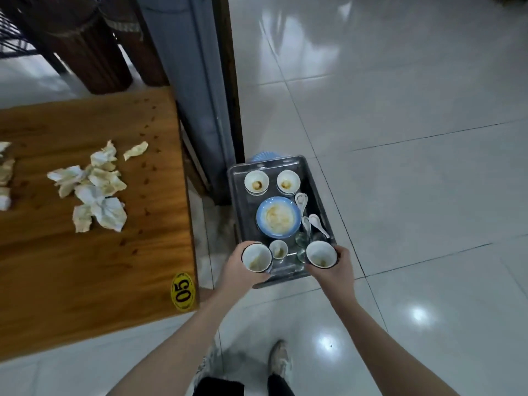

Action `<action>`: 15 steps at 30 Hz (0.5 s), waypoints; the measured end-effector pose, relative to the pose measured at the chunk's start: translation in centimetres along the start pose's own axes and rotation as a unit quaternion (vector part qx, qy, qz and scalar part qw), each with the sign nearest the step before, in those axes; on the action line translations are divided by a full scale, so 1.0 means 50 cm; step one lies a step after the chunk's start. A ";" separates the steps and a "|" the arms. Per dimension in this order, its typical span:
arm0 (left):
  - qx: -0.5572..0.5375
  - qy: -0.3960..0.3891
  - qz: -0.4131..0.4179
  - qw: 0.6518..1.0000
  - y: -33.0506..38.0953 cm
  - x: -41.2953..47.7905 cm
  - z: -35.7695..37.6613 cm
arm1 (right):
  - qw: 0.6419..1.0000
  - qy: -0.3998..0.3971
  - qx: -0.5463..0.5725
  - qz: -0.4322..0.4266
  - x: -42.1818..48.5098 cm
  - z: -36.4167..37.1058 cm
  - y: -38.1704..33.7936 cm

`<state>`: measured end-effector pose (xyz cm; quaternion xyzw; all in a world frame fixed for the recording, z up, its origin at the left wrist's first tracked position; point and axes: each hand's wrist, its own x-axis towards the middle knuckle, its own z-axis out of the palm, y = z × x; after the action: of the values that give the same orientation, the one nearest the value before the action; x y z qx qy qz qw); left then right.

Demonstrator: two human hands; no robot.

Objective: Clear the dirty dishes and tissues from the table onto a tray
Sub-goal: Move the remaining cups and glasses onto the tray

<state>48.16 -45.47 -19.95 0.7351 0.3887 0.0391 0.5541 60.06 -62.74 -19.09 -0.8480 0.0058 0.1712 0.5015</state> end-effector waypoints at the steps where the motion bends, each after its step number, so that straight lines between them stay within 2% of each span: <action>1: -0.003 0.008 -0.006 1.000 -0.010 -0.004 0.007 | 1.000 -0.007 -0.007 -0.007 0.004 0.005 0.013; 4: -0.010 0.030 -0.023 0.999 -0.044 -0.005 0.021 | 0.999 -0.024 -0.025 -0.024 0.018 0.024 0.050; 15: -0.034 0.038 -0.065 0.997 -0.192 0.050 0.079 | 0.992 -0.103 -0.073 0.014 0.056 0.126 0.191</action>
<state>46.74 -46.24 -30.50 0.6866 0.4549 0.0441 0.5654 59.17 -61.66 -30.77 -0.8601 -0.0468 0.2646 0.4335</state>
